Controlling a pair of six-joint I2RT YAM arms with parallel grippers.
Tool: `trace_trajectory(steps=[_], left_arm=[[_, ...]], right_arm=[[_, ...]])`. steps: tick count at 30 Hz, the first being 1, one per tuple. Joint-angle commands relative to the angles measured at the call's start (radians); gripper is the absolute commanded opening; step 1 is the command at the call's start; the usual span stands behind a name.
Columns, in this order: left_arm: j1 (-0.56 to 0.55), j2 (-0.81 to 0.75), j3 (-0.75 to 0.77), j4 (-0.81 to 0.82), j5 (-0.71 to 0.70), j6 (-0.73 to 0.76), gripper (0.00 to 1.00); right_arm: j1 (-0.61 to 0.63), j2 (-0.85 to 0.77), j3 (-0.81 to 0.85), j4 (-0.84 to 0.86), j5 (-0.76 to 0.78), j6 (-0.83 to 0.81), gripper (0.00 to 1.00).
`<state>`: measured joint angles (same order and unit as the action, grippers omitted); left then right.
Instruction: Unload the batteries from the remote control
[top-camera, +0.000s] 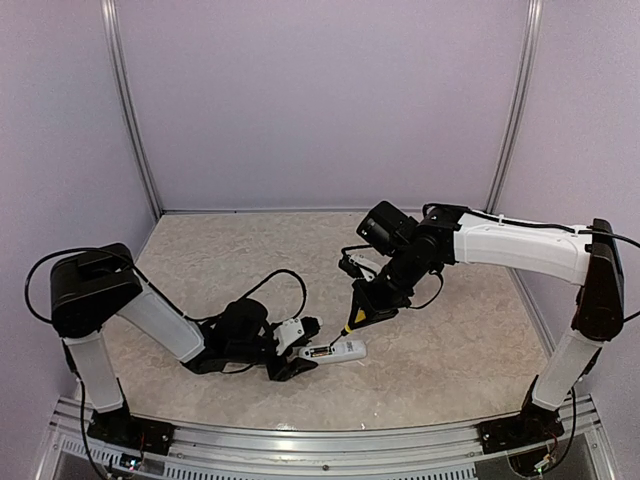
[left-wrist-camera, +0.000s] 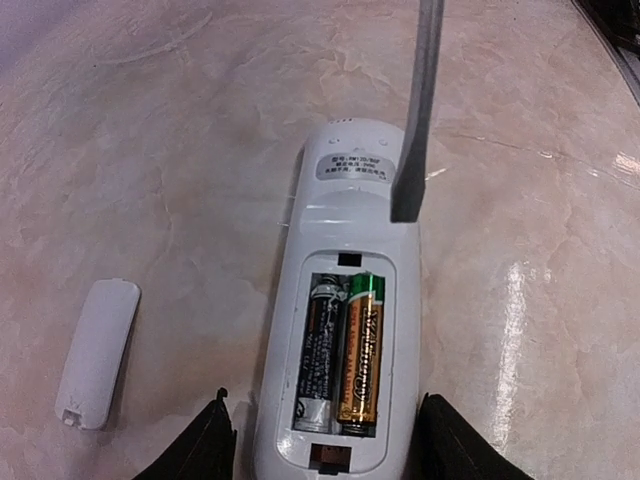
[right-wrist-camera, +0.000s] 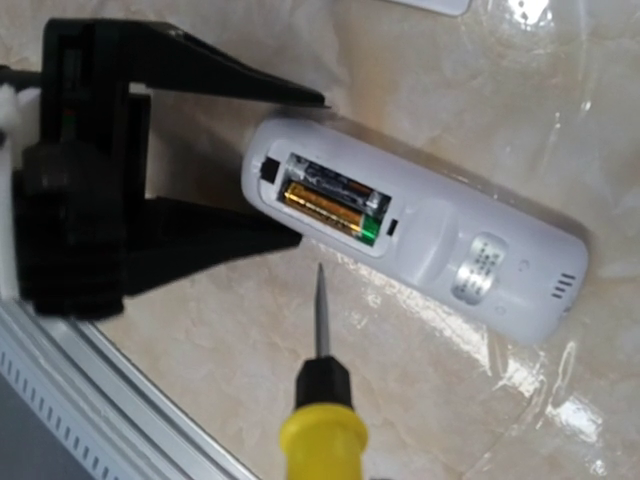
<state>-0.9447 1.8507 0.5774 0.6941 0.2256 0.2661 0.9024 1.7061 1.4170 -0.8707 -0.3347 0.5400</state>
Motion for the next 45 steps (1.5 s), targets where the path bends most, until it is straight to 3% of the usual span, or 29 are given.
trace_trajectory(steps=[1,5,9,22,45], left_arm=[[0.04,0.031,-0.016,-0.032,0.001,-0.021,0.56],[0.042,0.025,-0.043,-0.005,-0.003,-0.025,0.41],[0.023,0.014,-0.015,-0.066,-0.045,-0.002,0.36],[-0.026,-0.012,0.029,-0.16,-0.121,0.006,0.33],[-0.029,0.0,0.057,-0.197,-0.135,0.011,0.32]], right_arm=[[0.01,0.02,0.031,-0.016,0.007,-0.008,0.0],[0.009,0.02,0.033,-0.021,0.012,-0.006,0.0],[0.012,0.041,0.056,-0.047,0.054,0.008,0.0],[0.021,0.139,0.115,-0.065,0.101,0.051,0.0],[0.022,0.162,0.138,-0.101,0.115,0.024,0.0]])
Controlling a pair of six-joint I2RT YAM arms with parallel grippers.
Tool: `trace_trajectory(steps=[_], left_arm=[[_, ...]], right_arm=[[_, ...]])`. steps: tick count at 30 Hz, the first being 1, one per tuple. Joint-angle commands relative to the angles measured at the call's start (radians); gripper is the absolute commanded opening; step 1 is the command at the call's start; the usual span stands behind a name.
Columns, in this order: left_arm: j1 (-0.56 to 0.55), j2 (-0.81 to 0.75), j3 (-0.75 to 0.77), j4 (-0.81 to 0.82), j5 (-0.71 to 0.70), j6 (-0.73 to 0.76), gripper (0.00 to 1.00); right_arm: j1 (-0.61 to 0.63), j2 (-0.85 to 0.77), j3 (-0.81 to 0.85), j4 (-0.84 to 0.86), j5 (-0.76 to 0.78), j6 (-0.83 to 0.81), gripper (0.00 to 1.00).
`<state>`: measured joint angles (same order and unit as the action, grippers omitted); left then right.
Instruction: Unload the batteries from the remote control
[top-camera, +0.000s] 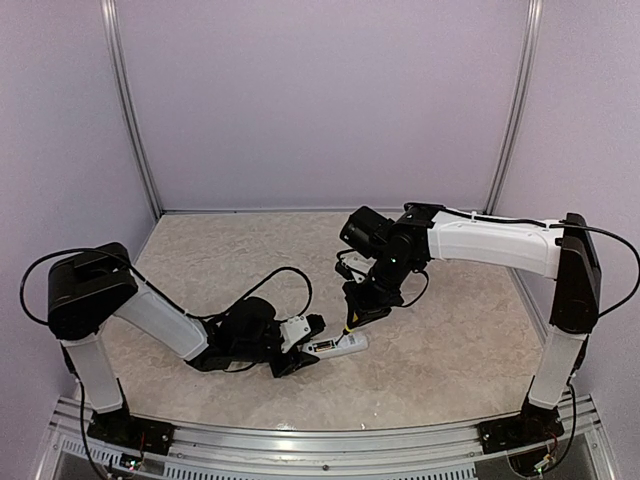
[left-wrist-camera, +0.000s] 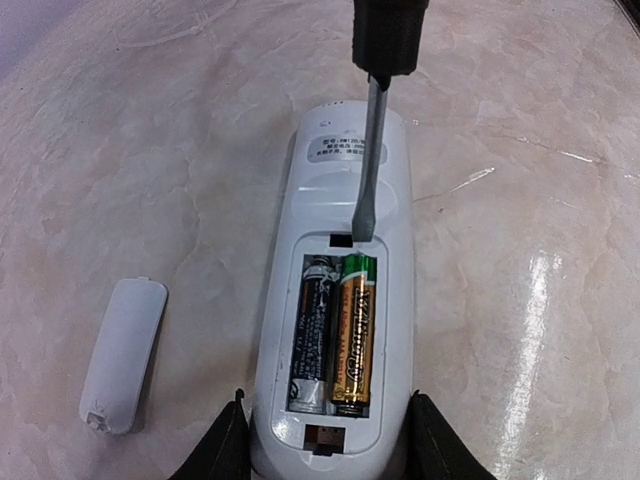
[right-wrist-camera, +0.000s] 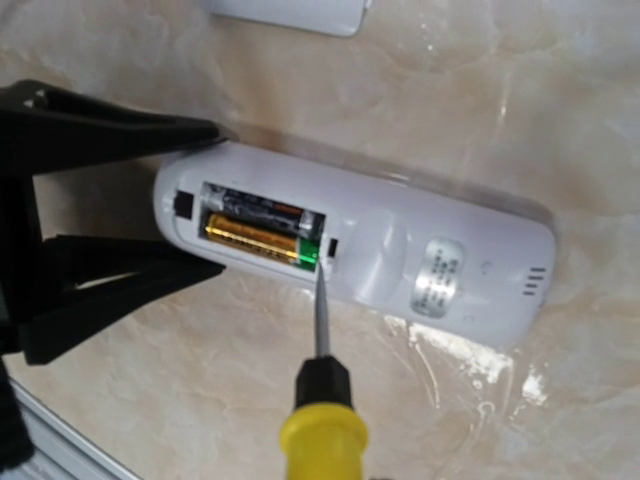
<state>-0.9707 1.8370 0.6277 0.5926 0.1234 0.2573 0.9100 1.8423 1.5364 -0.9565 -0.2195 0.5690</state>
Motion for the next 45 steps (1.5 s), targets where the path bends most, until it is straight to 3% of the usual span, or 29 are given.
trace_trajectory(steps=[1,23,34,45], left_arm=[[-0.005,0.014,0.007,-0.096,-0.034,0.019,0.32],[-0.006,0.023,0.015,-0.103,-0.039,0.02,0.31],[-0.006,0.023,0.015,-0.103,-0.041,0.018,0.3],[-0.005,0.024,0.018,-0.113,-0.046,0.017,0.29]], right_arm=[[0.014,0.027,0.019,-0.014,-0.004,-0.006,0.0],[0.014,0.034,0.007,-0.005,-0.034,-0.006,0.0],[0.013,0.045,0.035,-0.052,0.052,-0.023,0.0],[0.014,0.048,0.018,-0.01,-0.012,-0.017,0.0]])
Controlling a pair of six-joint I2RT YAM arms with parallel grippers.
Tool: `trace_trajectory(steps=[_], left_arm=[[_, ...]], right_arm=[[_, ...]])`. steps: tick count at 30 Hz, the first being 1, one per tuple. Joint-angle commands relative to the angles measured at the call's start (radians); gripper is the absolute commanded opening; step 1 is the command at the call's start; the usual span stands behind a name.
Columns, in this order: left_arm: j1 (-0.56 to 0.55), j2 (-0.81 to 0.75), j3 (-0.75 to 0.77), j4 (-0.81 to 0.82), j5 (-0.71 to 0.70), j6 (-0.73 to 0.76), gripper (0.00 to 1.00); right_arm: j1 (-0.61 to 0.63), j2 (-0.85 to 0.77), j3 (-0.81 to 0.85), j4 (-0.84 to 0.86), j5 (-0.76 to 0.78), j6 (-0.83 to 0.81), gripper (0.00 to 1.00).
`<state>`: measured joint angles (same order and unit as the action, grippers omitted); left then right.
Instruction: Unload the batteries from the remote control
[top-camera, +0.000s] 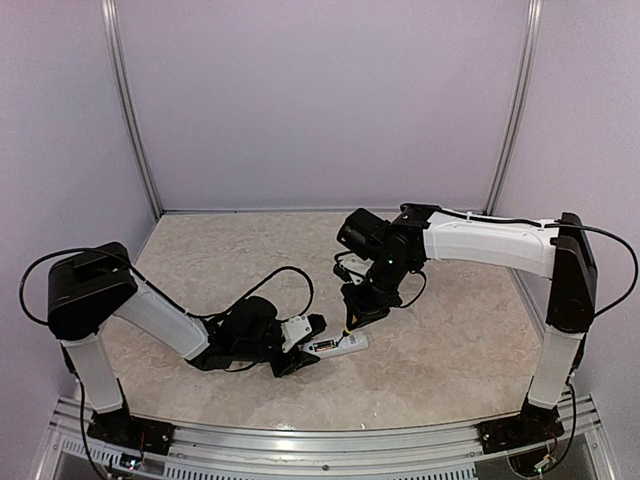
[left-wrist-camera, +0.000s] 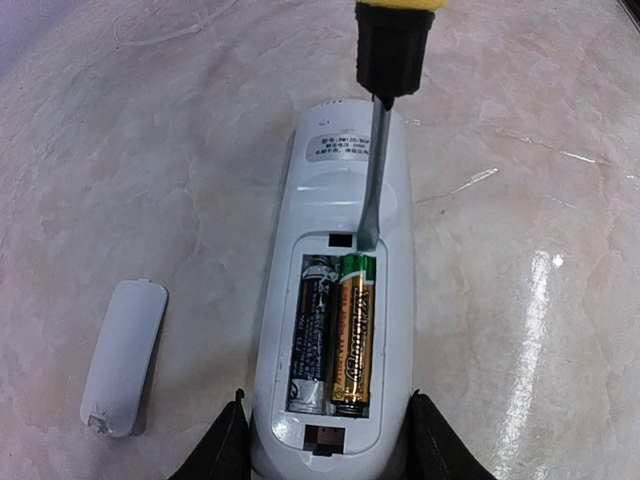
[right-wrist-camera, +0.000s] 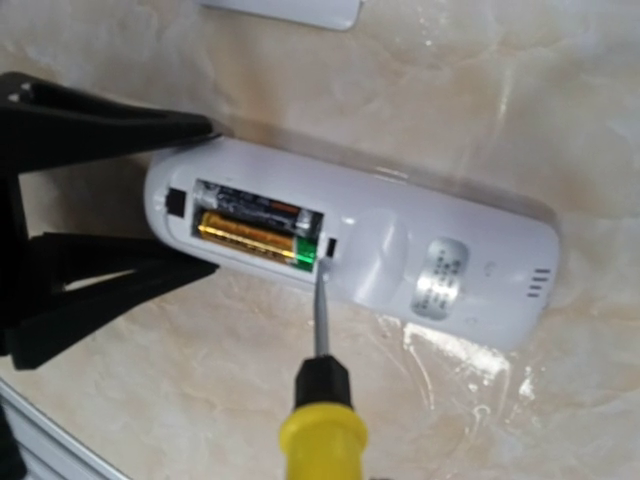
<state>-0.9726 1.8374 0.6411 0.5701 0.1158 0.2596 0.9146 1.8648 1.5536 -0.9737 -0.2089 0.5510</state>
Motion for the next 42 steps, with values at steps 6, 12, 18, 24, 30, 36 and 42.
trace_trajectory(steps=[6,12,18,24,30,36,42], left_arm=[[-0.003,0.023,0.006,-0.092,-0.039,0.015,0.29],[-0.004,0.024,0.006,-0.093,-0.04,0.012,0.29],[-0.004,0.025,0.006,-0.093,-0.039,0.014,0.28],[-0.004,0.025,0.006,-0.093,-0.04,0.013,0.28],[-0.005,0.026,0.013,-0.102,-0.041,0.015,0.28],[-0.008,0.028,0.022,-0.115,-0.042,0.018,0.27],[-0.01,0.032,0.029,-0.124,-0.041,0.021,0.27]], right_arm=[[0.009,0.021,-0.019,0.046,-0.072,0.018,0.0],[0.009,0.03,-0.017,0.041,-0.047,0.015,0.0],[0.009,0.034,-0.029,0.059,-0.018,0.005,0.0],[-0.002,0.017,-0.118,0.142,-0.062,-0.021,0.0],[-0.013,-0.036,-0.17,0.232,-0.127,-0.043,0.0],[-0.023,-0.104,-0.21,0.358,-0.229,-0.014,0.0],[-0.026,-0.136,-0.218,0.383,-0.298,-0.005,0.0]])
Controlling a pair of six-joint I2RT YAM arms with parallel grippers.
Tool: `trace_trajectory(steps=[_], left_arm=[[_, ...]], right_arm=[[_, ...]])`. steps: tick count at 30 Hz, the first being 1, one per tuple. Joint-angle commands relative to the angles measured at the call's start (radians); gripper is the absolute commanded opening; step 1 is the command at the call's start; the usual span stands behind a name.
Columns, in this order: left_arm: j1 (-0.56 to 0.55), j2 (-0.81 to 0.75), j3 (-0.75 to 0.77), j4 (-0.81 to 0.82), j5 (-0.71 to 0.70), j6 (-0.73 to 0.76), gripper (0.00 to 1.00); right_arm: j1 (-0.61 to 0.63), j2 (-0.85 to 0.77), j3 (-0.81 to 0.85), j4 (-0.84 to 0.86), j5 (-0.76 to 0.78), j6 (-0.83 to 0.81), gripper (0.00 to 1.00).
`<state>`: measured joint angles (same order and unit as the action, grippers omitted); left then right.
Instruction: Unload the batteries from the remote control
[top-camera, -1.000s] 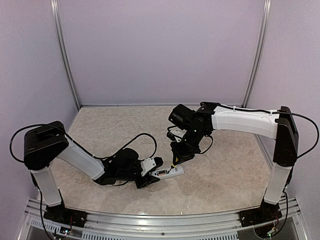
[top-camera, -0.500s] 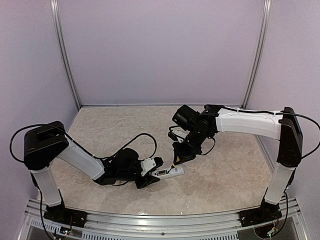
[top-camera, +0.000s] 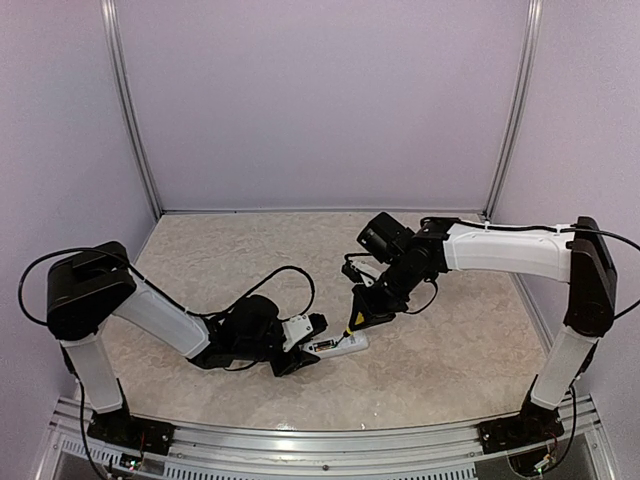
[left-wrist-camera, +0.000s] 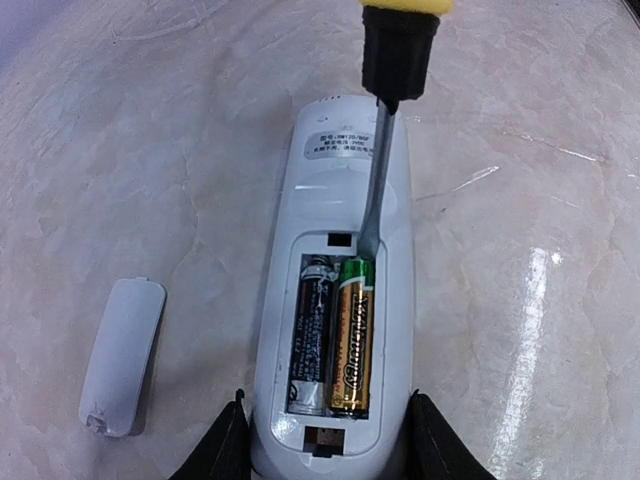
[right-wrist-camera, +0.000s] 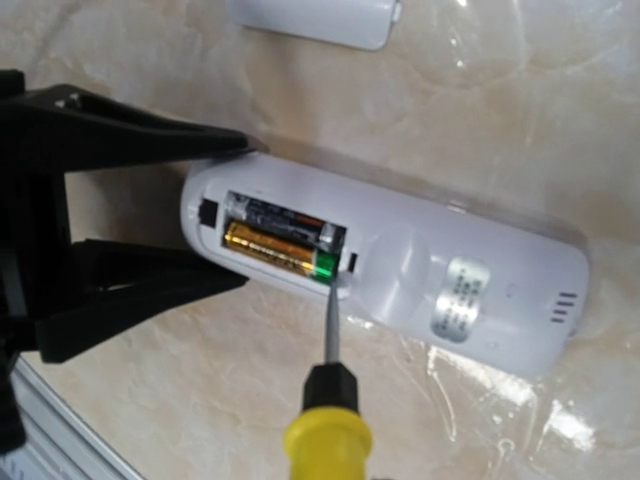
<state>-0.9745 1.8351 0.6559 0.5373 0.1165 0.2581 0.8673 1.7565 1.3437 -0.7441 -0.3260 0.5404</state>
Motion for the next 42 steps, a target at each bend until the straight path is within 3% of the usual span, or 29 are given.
trace_trajectory(steps=[1,13,19,31,42], left_arm=[[-0.009,0.034,0.016,-0.091,-0.041,0.023,0.27],[-0.012,0.038,0.021,-0.097,-0.043,0.022,0.27],[-0.013,0.038,0.022,-0.102,-0.045,0.02,0.26],[-0.012,0.027,0.021,-0.103,-0.037,0.012,0.26],[-0.008,0.007,0.023,-0.121,-0.044,0.006,0.25]], right_arm=[[0.022,-0.034,-0.01,0.161,-0.189,0.009,0.0],[0.008,-0.131,-0.069,0.307,-0.282,0.061,0.0],[0.008,-0.111,-0.091,0.3,-0.284,0.054,0.0],[-0.03,-0.12,-0.054,0.129,-0.075,-0.014,0.0],[-0.08,-0.159,-0.059,0.083,-0.003,-0.055,0.0]])
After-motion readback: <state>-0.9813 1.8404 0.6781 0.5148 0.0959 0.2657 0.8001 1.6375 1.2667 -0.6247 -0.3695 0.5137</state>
